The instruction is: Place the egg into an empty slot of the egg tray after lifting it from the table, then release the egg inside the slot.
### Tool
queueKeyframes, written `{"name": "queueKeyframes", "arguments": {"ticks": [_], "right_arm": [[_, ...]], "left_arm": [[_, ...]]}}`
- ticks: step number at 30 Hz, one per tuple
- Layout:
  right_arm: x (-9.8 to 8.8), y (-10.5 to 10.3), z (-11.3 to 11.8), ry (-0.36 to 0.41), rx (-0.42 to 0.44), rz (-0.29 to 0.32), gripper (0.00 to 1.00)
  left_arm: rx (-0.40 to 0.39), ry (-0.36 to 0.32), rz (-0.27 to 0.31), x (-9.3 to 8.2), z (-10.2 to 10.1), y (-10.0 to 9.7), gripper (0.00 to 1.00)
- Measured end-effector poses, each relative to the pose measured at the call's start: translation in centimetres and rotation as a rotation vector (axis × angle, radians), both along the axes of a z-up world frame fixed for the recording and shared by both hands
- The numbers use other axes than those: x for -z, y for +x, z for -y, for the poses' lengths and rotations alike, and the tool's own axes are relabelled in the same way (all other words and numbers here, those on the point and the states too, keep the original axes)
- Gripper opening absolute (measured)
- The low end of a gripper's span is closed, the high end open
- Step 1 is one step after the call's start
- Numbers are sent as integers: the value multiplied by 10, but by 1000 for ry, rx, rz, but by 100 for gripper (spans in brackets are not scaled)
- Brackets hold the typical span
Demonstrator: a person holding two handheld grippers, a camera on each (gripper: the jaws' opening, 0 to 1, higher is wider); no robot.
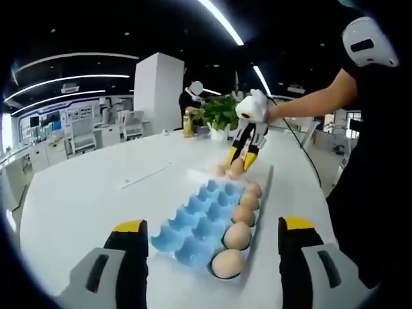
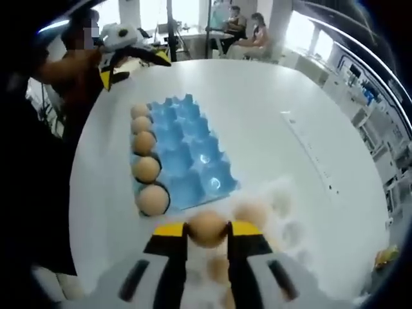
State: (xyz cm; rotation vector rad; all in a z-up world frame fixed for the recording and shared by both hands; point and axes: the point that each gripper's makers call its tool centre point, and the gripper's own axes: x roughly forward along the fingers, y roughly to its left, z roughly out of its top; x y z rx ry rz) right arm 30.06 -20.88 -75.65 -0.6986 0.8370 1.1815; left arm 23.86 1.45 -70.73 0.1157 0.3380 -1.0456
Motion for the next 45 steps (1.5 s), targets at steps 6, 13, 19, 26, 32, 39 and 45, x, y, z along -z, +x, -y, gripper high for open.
{"name": "queueKeyframes", "arguments": {"ticks": [6,13,19,26,32,39,45], "right_arm": [[-2,-6,-24,21,-49,-4,23],[-1,-8,-46,35,-90,-9,23],[-3,-11,-67,59,-123,-15,23],[-3,-13,-92,81,-160,-19,23],[-7,-16,-110,102,-188,-23,23],[-8,-19,-130,117,-220,-24,23],[-9,-22,-145,128,-247,-22,23]], "left_arm": [[-1,-1,-2,1,-1,1,83],[-3,-1,-5,3,-1,1,82],[-9,-2,-9,5,-3,2,82],[-8,-9,11,2,-4,4,81],[-8,-9,7,2,-5,5,81],[-18,-10,21,1,-7,7,82],[-18,-15,28,-1,-9,8,81]]}}
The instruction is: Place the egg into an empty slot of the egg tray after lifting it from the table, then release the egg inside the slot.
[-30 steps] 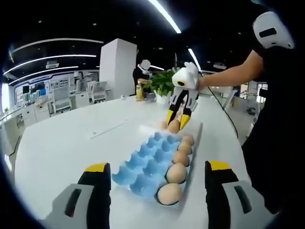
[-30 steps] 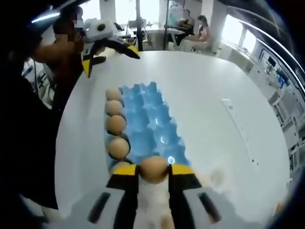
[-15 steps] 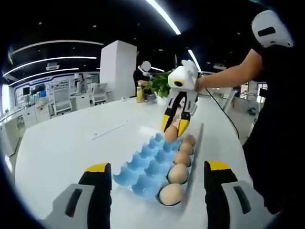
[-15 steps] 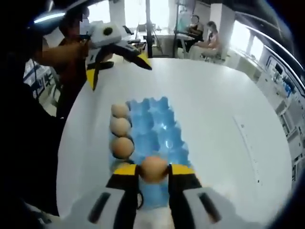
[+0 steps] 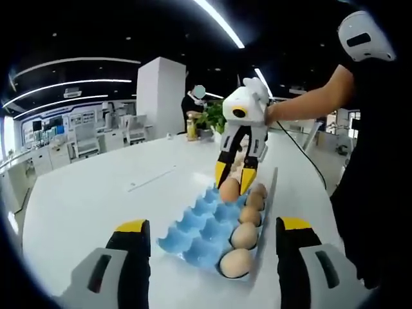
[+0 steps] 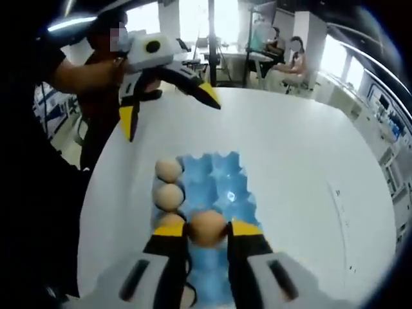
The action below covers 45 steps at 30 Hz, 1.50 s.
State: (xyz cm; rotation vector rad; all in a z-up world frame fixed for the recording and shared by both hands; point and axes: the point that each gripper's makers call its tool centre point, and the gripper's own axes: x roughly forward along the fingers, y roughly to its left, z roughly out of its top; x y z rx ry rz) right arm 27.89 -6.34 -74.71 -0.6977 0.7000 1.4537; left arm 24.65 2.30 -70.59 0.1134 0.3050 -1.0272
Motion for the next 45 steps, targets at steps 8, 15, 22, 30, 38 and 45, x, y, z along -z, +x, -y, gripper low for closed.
{"name": "queueKeyframes", "arguments": {"ticks": [8,15,22,30,38,45], "right_arm": [[0,-6,-21,18,-33,-10,23],[2,-9,-35,27,-54,-17,23],[3,-11,-45,36,-69,-24,23],[4,-14,-58,46,-89,-21,23],[6,-15,-75,59,-107,-26,23],[9,-16,-84,62,-114,-30,23]], "left_arm": [[-2,-3,-1,0,-3,-1,79],[-22,-7,10,-1,-6,2,80],[-13,-8,7,0,-4,1,78],[-17,-10,9,1,-5,1,77],[-15,-2,9,3,-6,1,77],[-19,-5,6,3,-7,2,77]]}}
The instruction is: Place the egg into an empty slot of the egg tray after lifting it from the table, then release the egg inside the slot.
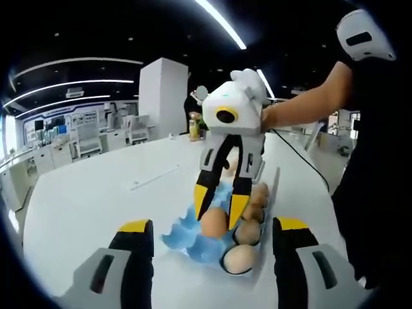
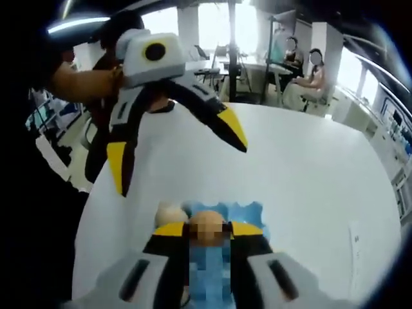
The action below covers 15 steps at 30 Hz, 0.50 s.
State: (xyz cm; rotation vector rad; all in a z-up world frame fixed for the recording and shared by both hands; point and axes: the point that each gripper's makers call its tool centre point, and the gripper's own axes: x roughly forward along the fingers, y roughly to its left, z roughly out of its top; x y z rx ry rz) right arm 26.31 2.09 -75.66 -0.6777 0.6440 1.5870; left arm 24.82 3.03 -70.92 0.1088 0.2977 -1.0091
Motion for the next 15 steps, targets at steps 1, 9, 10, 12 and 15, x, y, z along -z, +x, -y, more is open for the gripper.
{"name": "queueKeyframes", "arguments": {"ticks": [1,9,10,12,15], "right_arm": [[1,-1,-2,2,-2,4,23],[8,0,-11,3,-6,3,23],[8,-1,-12,4,-8,3,23],[9,-2,-14,6,-9,-1,23],[13,-1,-16,2,-9,-2,23]], "left_arm": [[-3,0,-1,0,-1,0,77],[-12,-2,0,1,-4,1,75],[-11,-3,-2,1,-3,1,75],[-2,2,-6,3,-3,-1,72],[-8,-3,-5,2,-4,-1,73]]}}
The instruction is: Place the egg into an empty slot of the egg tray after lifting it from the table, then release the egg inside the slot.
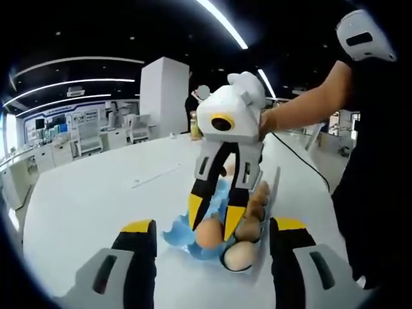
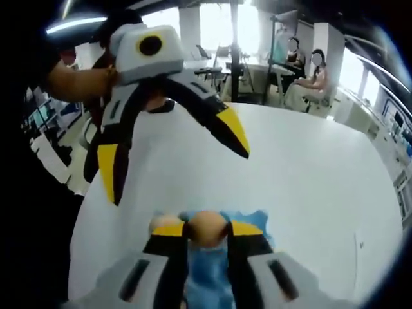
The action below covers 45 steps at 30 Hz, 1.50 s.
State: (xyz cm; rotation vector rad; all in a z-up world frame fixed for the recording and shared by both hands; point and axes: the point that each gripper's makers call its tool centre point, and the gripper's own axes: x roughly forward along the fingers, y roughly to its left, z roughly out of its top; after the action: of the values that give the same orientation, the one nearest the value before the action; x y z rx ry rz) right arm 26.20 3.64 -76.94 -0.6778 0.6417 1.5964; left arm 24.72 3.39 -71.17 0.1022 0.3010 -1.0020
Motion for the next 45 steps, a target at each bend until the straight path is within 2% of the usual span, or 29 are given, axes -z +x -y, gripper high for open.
{"name": "queueKeyframes", "arguments": {"ticks": [9,14,19,29,37,41,45], "right_arm": [[8,0,-2,-9,2,1,23],[14,1,-1,-23,11,-19,23],[20,3,1,-35,7,-8,23],[22,5,-1,-40,25,-58,23],[23,3,0,-24,-3,-49,25],[22,1,0,-2,-68,11,25],[21,0,4,1,-36,-15,25]], "left_arm": [[-2,1,-2,1,-1,-1,73],[-7,-2,-5,1,-2,0,73],[-11,-4,-4,1,-3,1,72],[-2,-7,0,0,-1,1,69],[5,-19,1,-2,1,1,67],[2,-4,1,0,0,1,66],[-7,-6,-2,-1,-1,3,67]]}}
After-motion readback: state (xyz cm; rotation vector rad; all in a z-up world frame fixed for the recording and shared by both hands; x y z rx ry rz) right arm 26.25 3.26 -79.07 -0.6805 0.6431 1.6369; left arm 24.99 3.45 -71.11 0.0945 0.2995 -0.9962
